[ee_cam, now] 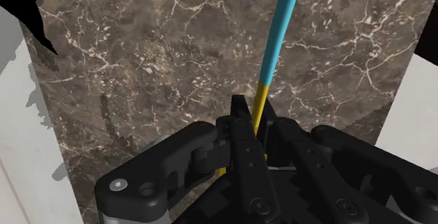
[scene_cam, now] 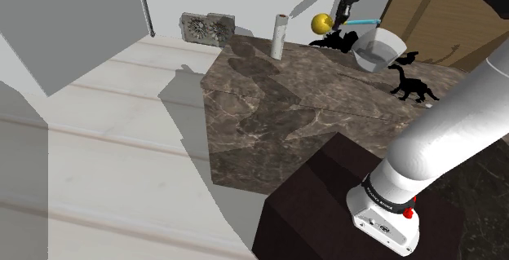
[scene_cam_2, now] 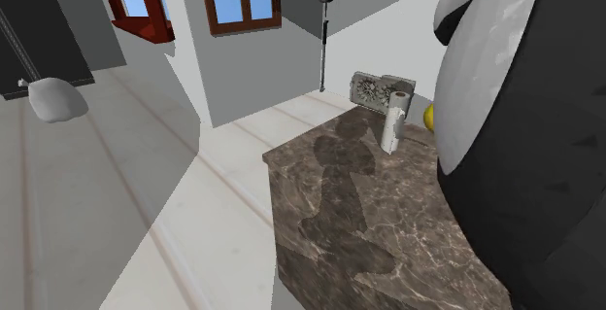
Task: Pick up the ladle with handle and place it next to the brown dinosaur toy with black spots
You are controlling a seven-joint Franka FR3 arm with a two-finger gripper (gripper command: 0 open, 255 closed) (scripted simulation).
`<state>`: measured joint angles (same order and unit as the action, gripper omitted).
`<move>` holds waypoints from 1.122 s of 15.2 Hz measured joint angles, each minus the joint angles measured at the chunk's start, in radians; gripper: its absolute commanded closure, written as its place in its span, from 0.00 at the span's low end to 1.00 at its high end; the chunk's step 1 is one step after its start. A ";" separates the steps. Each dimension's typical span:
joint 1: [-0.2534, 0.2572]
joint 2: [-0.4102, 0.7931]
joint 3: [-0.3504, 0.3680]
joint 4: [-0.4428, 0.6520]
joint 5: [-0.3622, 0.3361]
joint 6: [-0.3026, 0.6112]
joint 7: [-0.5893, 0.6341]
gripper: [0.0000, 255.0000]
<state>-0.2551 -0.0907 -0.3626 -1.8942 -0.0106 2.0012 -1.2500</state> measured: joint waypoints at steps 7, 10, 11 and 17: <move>-0.073 0.049 -0.097 0.056 0.050 -0.015 -0.184 1.00; -0.108 0.074 -0.138 0.076 0.076 -0.018 -0.269 1.00; -0.112 0.077 -0.141 0.070 0.079 -0.009 -0.279 1.00; -0.113 0.086 -0.143 0.003 0.087 0.064 -0.291 1.00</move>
<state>-0.3682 -0.0044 -0.5056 -1.8912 0.0768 2.0656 -1.5408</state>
